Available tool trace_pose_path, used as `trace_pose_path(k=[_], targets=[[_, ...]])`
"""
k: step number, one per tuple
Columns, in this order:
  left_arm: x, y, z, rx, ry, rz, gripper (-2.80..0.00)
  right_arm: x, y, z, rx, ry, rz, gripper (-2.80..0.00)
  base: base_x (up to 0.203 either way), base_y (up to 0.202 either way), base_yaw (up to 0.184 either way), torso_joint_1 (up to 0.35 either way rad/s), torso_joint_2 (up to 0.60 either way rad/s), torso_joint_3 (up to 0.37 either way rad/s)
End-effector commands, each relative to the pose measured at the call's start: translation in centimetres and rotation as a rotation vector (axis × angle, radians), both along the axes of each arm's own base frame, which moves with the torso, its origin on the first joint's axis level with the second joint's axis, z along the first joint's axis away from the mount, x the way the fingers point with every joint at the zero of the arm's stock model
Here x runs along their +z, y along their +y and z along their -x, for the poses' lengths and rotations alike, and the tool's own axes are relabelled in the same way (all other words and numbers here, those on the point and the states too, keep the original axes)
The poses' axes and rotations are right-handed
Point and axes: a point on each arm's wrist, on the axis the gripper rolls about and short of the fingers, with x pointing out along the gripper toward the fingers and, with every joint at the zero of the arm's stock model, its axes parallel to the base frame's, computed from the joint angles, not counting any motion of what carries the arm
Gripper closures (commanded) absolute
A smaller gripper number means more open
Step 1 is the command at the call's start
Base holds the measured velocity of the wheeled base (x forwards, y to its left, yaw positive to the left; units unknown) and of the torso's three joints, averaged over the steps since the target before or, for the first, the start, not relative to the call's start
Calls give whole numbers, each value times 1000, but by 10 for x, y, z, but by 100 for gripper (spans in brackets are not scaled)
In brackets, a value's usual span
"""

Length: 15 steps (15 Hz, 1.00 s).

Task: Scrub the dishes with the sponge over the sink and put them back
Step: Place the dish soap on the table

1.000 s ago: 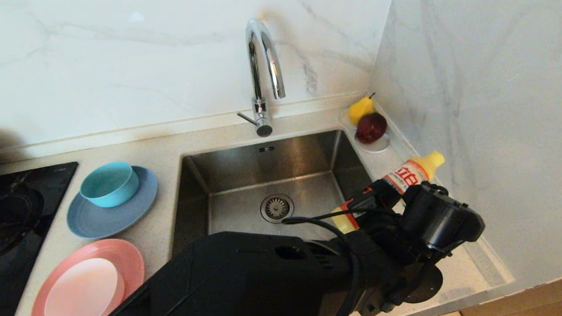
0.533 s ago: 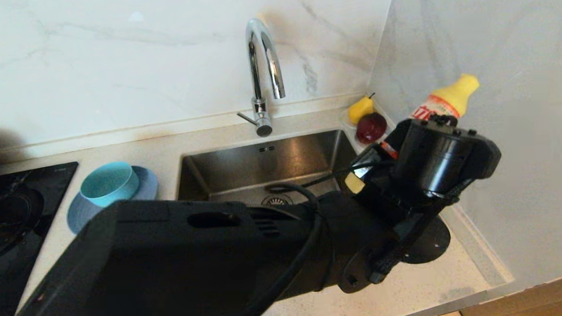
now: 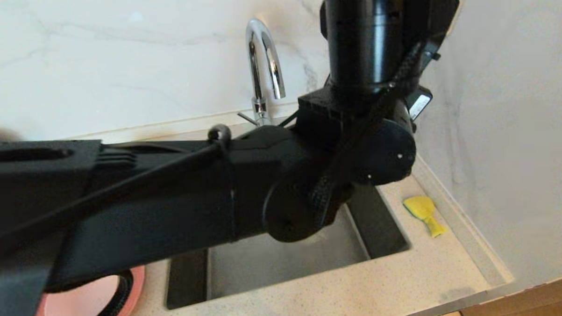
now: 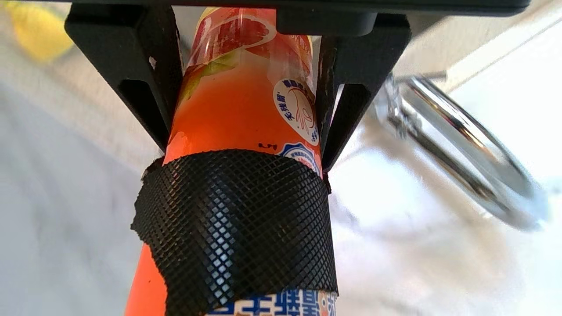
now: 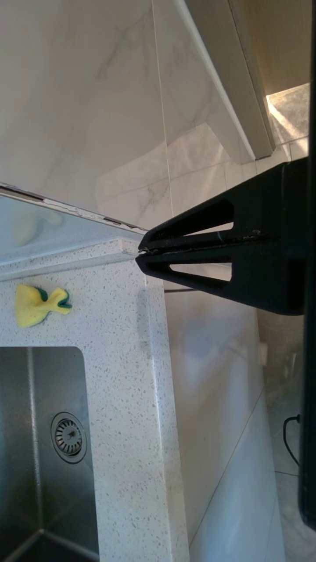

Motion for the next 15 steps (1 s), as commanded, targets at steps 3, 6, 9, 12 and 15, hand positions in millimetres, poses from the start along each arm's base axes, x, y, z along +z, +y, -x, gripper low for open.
trace_pose_path(k=[3, 6, 9, 12, 15], targets=[[41, 38, 0, 19, -47, 122, 0, 0, 0, 0, 1, -2, 0, 0, 0, 0, 0, 0, 0, 0], [65, 66, 1, 38, -68, 220, 0, 0, 0, 0, 1, -2, 0, 0, 0, 0, 0, 0, 0, 0], [83, 96, -5, 85, -82, 309, 0, 0, 0, 0, 1, -2, 0, 0, 0, 0, 0, 0, 0, 0], [94, 126, -17, 162, -111, 328, 0, 0, 0, 0, 1, -2, 0, 0, 0, 0, 0, 0, 0, 0], [109, 160, -24, 226, -154, 349, 0, 0, 0, 0, 1, -2, 0, 0, 0, 0, 0, 0, 0, 0]])
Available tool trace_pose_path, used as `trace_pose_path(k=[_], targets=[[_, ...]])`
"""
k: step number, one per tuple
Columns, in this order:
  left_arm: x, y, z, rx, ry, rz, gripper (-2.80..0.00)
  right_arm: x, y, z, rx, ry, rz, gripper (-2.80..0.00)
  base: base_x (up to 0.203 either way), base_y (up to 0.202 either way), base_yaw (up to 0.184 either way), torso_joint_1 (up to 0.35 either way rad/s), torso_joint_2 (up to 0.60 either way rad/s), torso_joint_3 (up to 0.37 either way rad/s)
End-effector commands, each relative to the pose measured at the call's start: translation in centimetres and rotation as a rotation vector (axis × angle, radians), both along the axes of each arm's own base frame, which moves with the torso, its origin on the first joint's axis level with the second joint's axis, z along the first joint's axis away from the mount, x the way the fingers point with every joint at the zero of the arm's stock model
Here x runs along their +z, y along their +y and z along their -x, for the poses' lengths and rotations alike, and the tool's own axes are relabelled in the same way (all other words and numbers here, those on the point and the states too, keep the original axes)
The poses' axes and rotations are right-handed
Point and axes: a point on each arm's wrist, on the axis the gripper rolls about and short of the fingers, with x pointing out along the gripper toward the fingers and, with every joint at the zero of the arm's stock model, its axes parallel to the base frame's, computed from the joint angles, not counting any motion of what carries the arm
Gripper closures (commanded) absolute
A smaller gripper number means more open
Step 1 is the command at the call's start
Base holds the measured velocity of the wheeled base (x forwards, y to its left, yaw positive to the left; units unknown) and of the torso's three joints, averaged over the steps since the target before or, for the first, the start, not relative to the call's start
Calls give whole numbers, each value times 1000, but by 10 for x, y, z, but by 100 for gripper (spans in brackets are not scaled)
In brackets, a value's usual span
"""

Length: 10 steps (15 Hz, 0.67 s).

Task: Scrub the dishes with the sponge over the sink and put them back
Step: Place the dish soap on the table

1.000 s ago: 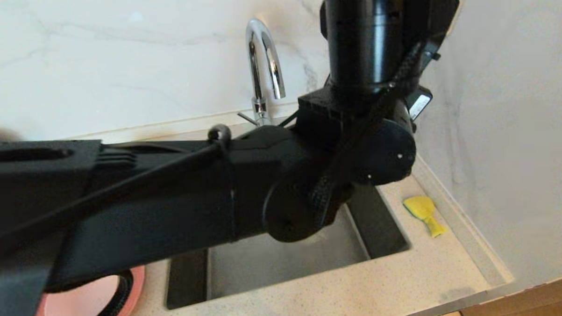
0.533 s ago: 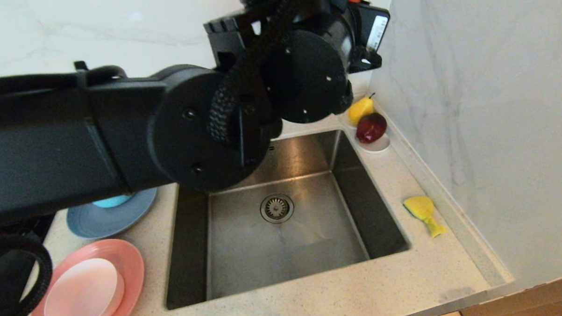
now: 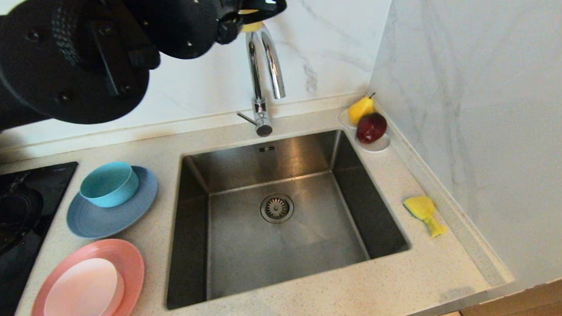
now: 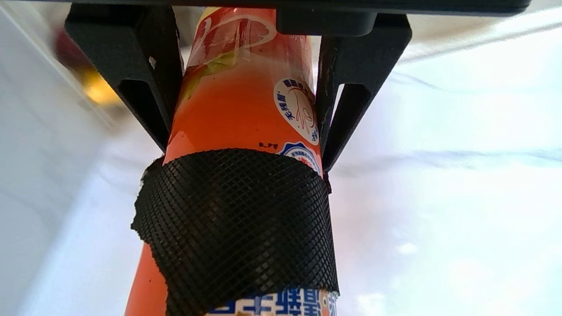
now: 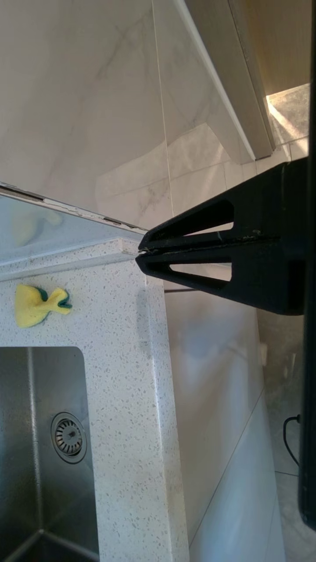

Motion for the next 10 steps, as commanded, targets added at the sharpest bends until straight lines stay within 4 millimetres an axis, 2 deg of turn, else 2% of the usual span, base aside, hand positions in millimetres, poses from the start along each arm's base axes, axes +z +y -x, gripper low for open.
trace_pose_path(k=[1, 5, 7, 10], targets=[[18, 32, 1, 50, -48, 32, 0, 0, 0, 0, 1, -2, 0, 0, 0, 0, 0, 0, 0, 0], [27, 79, -13, 181, -72, 47, 0, 0, 0, 0, 1, -2, 0, 0, 0, 0, 0, 0, 0, 0], [20, 106, -19, 254, -47, 46, 0, 0, 0, 0, 1, -2, 0, 0, 0, 0, 0, 0, 0, 0], [-2, 147, -37, 368, 11, 56, 0, 0, 0, 0, 1, -2, 0, 0, 0, 0, 0, 0, 0, 0]])
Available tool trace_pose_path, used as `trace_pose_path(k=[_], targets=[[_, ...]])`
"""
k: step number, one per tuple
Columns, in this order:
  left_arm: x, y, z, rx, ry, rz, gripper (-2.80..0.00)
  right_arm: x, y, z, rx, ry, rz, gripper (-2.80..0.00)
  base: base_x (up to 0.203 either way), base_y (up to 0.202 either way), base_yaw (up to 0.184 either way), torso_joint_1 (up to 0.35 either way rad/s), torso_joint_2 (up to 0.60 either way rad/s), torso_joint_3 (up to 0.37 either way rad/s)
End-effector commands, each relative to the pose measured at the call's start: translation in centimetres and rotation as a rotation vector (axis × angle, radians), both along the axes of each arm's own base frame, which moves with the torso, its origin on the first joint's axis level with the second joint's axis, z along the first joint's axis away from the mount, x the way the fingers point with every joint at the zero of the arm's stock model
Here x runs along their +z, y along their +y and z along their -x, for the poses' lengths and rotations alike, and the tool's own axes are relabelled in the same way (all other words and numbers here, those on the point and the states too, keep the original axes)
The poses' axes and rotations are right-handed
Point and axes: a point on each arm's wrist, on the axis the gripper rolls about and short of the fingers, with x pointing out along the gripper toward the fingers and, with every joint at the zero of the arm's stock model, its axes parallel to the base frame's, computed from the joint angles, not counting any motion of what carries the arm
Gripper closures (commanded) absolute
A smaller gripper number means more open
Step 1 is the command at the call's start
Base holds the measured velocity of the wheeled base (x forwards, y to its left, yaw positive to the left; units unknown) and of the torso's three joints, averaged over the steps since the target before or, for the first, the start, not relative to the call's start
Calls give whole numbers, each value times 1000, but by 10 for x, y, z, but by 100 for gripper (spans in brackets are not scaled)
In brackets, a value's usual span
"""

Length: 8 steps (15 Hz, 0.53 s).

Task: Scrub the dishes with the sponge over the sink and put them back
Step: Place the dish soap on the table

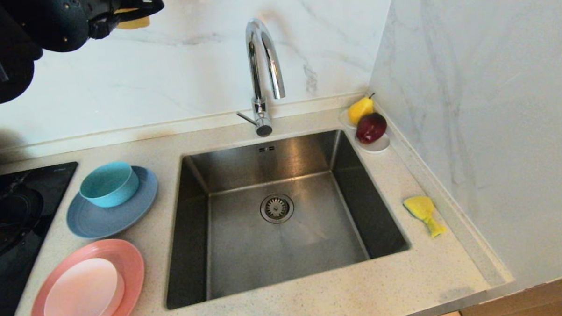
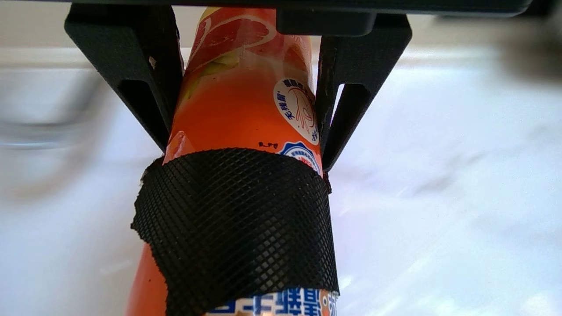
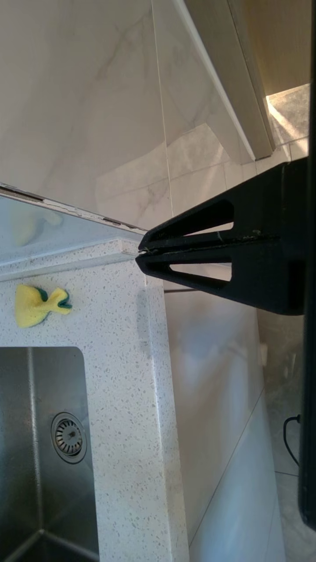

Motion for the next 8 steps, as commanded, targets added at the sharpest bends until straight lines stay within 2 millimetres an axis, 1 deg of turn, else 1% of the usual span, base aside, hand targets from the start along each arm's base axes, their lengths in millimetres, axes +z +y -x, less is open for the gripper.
trace_pose_path(k=[1, 3, 5, 8], targets=[[-8, 35, -7, 93, 8, 56, 0, 0, 0, 0, 1, -2, 0, 0, 0, 0, 0, 0, 0, 0], [-15, 58, -18, 153, 11, 95, 0, 0, 0, 0, 2, -2, 0, 0, 0, 0, 0, 0, 0, 0], [-31, 74, -38, 204, 42, 138, 0, 0, 0, 0, 1, 0, 0, 0, 0, 0, 0, 0, 0, 0], [-61, 78, -62, 259, 112, 170, 0, 0, 0, 0, 1, 0, 0, 0, 0, 0, 0, 0, 0, 0]])
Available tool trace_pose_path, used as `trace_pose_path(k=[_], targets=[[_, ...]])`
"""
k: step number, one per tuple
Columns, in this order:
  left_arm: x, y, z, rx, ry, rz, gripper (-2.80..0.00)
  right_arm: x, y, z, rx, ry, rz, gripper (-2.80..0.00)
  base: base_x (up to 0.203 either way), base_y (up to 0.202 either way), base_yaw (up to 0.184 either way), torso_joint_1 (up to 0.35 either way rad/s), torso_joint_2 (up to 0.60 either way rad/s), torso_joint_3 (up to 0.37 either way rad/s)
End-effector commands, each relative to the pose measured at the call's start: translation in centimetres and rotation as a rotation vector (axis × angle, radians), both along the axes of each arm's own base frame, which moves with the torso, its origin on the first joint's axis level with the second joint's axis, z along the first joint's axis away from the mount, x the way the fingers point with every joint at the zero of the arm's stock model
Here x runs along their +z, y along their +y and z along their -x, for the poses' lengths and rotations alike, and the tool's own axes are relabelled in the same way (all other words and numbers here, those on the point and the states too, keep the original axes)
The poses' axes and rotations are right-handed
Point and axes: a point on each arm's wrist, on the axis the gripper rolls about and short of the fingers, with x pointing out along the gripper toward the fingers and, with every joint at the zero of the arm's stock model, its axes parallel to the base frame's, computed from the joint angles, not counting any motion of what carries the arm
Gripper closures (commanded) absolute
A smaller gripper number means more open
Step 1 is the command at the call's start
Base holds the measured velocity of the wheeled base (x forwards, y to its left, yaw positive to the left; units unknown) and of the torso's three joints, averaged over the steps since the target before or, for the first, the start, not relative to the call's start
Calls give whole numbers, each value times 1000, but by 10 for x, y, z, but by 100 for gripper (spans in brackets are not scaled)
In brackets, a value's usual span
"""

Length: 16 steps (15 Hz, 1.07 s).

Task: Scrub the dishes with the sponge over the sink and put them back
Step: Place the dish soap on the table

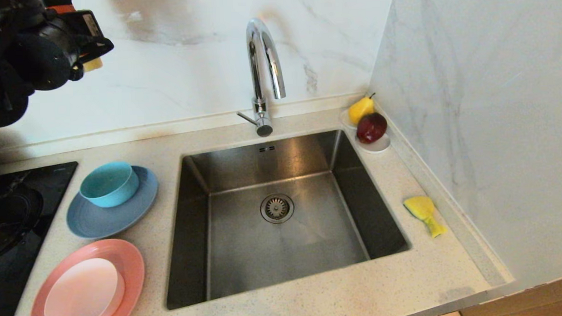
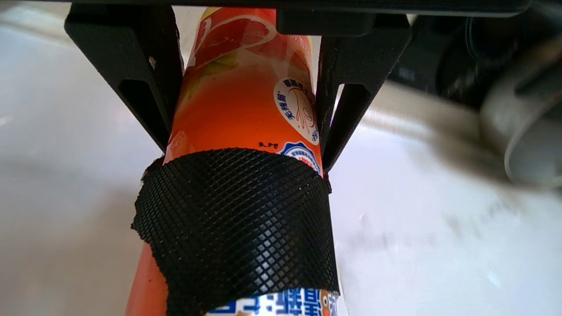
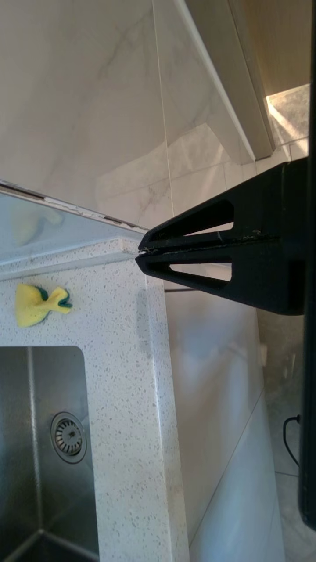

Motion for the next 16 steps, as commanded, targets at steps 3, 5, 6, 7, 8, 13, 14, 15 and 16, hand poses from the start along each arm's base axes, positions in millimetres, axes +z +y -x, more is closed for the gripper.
trace_pose_path(k=[3, 5, 6, 7, 8, 13, 14, 15, 16], targets=[[-53, 10, -46, 55, 133, 18, 0, 0, 0, 0, 1, -2, 0, 0, 0, 0, 0, 0, 0, 0], [-76, 9, -64, 69, 164, 21, 0, 0, 0, 0, 1, -2, 0, 0, 0, 0, 0, 0, 0, 0], [-86, 9, -74, 85, 154, 26, 0, 0, 0, 0, 1, -1, 0, 0, 0, 0, 0, 0, 0, 0], [-92, 8, -81, 103, 133, 29, 0, 0, 0, 0, 1, -1, 0, 0, 0, 0, 0, 0, 0, 0], [-105, 8, -91, 123, 128, 30, 0, 0, 0, 0, 1, -2, 0, 0, 0, 0, 0, 0, 0, 0], [-148, 2, -126, 149, 144, 14, 0, 0, 0, 0, 1, -1, 0, 0, 0, 0, 0, 0, 0, 0], [-154, 2, -132, 149, 146, 12, 0, 0, 0, 0, 1, -2, 0, 0, 0, 0, 0, 0, 0, 0], [-158, 1, -138, 148, 146, 11, 0, 0, 0, 0, 1, -2, 0, 0, 0, 0, 0, 0, 0, 0], [-163, 0, -142, 148, 138, 10, 0, 0, 0, 0, 1, -1, 0, 0, 0, 0, 0, 0, 0, 0]])
